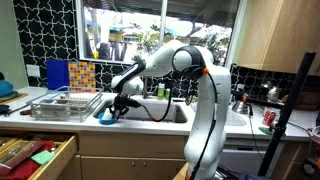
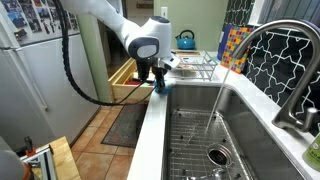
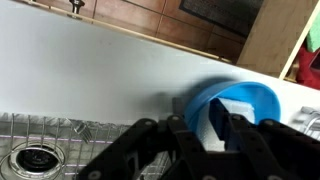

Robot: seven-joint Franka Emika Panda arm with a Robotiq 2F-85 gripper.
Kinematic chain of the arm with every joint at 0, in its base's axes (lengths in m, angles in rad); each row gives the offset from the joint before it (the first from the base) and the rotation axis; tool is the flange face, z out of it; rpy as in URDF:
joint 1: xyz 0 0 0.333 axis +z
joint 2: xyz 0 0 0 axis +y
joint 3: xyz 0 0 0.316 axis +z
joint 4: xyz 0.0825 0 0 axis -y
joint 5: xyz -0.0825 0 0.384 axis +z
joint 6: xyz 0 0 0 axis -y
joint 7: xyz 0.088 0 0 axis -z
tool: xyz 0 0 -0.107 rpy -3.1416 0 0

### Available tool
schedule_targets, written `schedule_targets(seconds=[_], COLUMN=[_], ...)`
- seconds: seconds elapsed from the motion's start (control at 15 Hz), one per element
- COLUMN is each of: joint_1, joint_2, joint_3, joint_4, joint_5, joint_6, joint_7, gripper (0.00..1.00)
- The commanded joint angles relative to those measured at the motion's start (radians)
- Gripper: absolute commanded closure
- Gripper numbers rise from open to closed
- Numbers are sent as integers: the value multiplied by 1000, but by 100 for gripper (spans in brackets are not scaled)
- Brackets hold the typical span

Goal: Put the dish washing sponge in the soap bowl, draw some water in the bowl from the opened tap, place the bowl back at the edge of the sink then close the tap

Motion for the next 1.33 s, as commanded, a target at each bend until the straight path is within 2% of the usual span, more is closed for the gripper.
schedule_targets(seconds=[0.0,0.07,0.13,0.2,0.6,1.13,1.2,1.27], joint_1=[-1,-2,-3,-4,-13,-88,-69,-81], joint_2=[14,16,16,15,-35,-231,-162,-184], joint_3=[0,-1,-2,-3,-20,-91,-76,-85], joint_4=[-8,-7,-7,-8,-19,-117,-56,-71], joint_5=[19,19,17,17,-20,-68,-43,-47], joint_6=[13,10,8,8,-5,-40,-23,-27], joint_7=[-3,-3,0,0,17,59,35,35], gripper=[77,84,97,100,99,99,96,96])
